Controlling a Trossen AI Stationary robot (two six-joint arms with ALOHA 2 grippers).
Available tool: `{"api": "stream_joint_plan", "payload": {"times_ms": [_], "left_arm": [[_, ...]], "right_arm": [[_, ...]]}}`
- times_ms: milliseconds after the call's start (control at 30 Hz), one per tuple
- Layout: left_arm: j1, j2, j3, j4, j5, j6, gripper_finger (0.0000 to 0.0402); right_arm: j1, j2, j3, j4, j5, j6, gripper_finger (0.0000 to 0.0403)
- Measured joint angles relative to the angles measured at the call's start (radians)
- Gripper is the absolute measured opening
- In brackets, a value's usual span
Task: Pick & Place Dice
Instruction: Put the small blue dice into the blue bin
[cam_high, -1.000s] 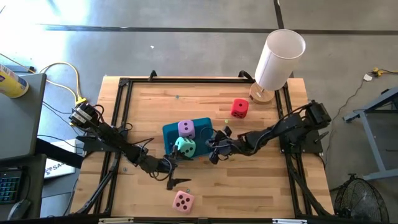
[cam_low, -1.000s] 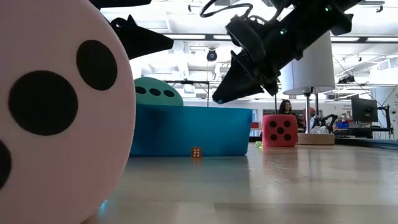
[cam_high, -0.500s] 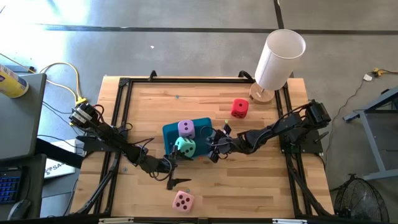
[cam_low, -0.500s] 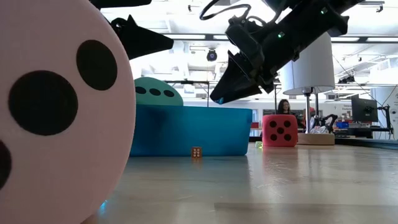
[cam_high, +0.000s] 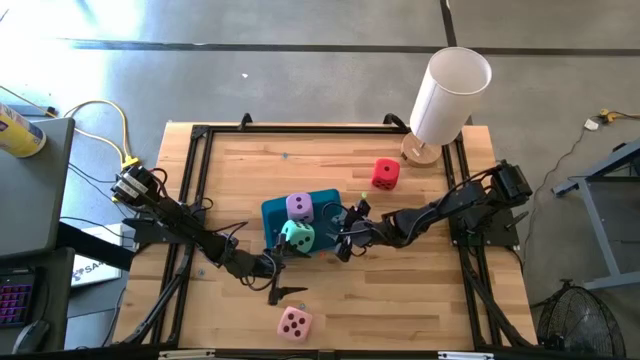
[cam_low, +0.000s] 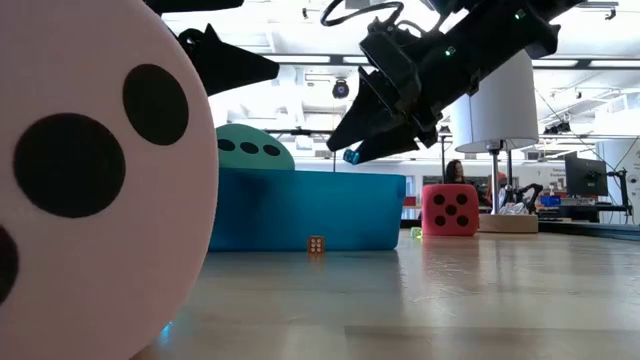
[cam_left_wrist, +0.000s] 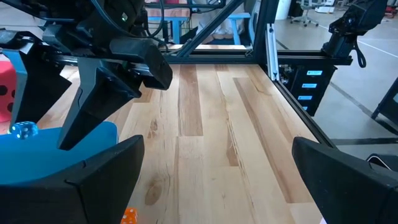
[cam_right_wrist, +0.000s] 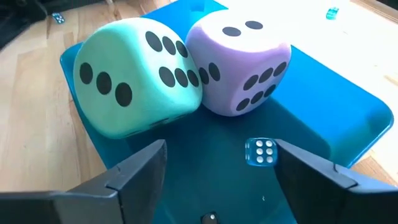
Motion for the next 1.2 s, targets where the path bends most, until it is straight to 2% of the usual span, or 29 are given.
{"api": "stream_joint_plan", "payload": {"times_ms": [167,433,600,667,900,1067,1200], "left_arm": [[0.000,0.000,0.000,0.000,0.000,0.000,0.0400],[0.000,0.000,0.000,0.000,0.000,0.000,0.0400],[0.000,0.000,0.000,-0.001,0.000,0.000,0.0400],[0.000,0.000,0.000,-0.001,0.000,0.000,0.0400],[0.000,0.000,0.000,-0.010,0.000,0.000,0.0400],[0.000,0.000,0.000,-0.015,0.000,0.000,0.0400],[0.000,0.000,0.000,-0.016,0.000,0.000,0.0400]], "right_arm": [[0.000,0.000,0.000,0.000,-0.008,0.008,0.0297],[-0.007,-0.001,0.000,0.025,-0.038,0.013,0.0298],[-0.044,-0.001,0.000,0.026,-0.087,0.200,0.0299],[-0.067,-0.001,0.000,0.023,-0.128,0.222,0.0299],[-0.112,-0.001,0.000,0.010,-0.149,0.213,0.0299],[-0.105,-0.001,0.000,0.009,-0.149,0.068,0.0299],[-0.104,-0.001,0.000,-0.009,-0.164,0.124,0.0299]]}}
